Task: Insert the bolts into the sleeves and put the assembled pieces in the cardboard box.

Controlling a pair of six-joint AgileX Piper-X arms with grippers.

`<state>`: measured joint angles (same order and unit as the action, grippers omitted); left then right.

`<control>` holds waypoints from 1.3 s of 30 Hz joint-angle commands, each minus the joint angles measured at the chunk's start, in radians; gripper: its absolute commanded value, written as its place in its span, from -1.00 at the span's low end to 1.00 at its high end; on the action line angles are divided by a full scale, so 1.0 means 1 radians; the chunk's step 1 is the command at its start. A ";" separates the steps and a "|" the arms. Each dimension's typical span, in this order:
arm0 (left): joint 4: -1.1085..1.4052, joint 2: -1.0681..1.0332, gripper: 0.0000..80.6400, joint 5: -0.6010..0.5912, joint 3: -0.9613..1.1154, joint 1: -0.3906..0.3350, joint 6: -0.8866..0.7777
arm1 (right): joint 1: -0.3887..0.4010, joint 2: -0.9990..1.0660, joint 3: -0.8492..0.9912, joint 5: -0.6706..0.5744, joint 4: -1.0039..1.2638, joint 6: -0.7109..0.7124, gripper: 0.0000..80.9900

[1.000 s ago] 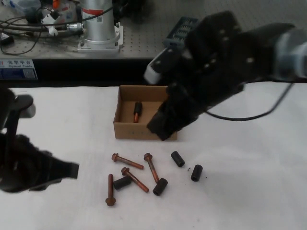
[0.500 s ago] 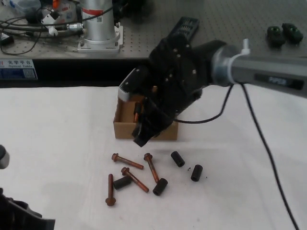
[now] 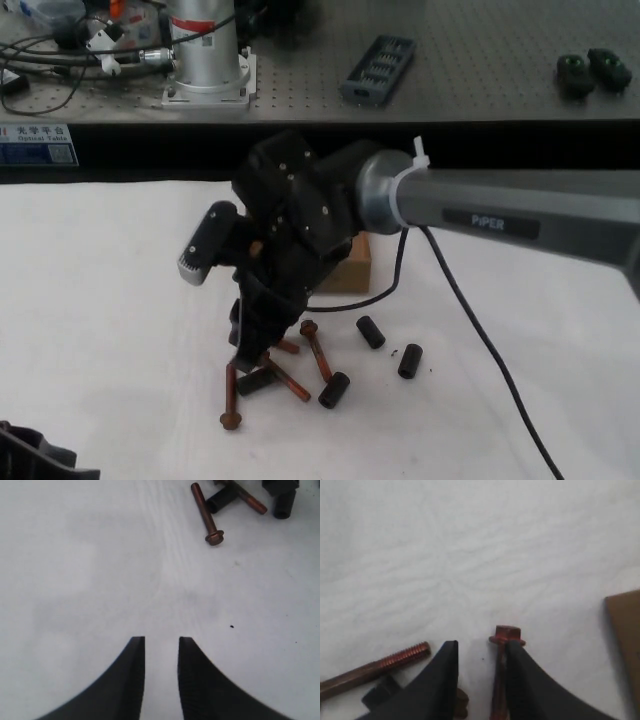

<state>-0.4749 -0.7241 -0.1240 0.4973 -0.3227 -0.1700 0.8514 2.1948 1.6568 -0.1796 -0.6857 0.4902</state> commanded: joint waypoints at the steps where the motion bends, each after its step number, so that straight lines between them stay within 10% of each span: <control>1: -0.043 0.005 -0.57 0.010 0.002 0.001 0.036 | -0.002 0.012 0.011 0.037 -0.005 0.011 -0.40; 29: -0.056 0.005 -0.57 0.010 0.002 0.001 0.066 | -0.045 0.060 0.015 0.034 -0.010 0.019 -0.51; 35: -0.056 0.005 -0.57 -0.010 0.002 0.001 0.124 | -0.045 0.054 0.014 0.034 -0.027 -0.076 -0.98; 39: -0.056 0.005 -0.57 -0.067 0.002 0.001 0.269 | -0.045 0.010 0.014 0.034 -0.025 -0.093 -0.91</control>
<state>-0.5199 -0.7241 -0.1566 0.4973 -0.3227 -0.0055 0.8132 2.2230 1.6667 -0.1419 -0.6925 0.4105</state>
